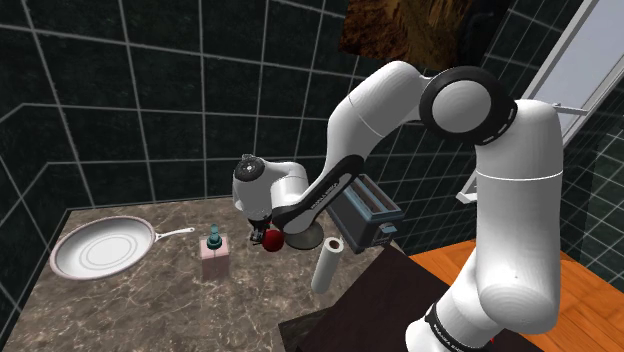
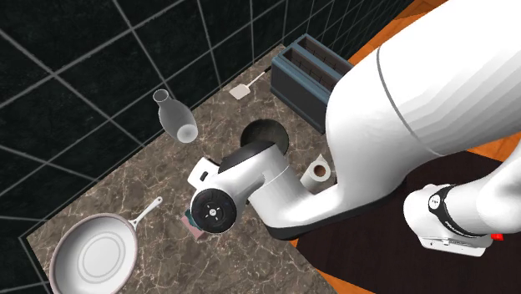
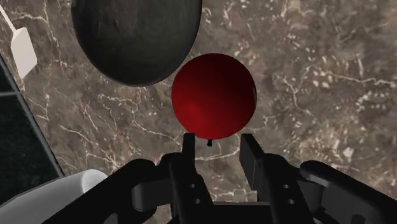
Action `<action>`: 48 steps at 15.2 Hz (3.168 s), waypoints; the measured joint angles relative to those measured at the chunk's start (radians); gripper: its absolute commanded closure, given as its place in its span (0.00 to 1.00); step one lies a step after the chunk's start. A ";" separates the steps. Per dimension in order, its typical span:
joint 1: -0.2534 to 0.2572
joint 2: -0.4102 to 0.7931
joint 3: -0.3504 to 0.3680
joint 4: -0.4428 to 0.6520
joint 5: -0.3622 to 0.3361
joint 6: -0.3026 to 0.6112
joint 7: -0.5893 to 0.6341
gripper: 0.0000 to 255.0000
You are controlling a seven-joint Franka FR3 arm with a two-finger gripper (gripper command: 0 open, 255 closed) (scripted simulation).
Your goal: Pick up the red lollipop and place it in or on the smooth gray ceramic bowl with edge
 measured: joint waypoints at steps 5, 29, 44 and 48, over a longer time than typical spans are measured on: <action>-0.014 -0.057 0.022 -0.012 0.044 -0.035 -0.045 1.00; 0.120 0.085 -0.091 -0.059 -0.313 0.227 0.330 1.00; 0.223 0.079 -0.288 -0.085 -0.885 0.489 0.739 0.00; 0.197 0.141 -0.275 -0.032 -1.087 0.508 0.837 0.00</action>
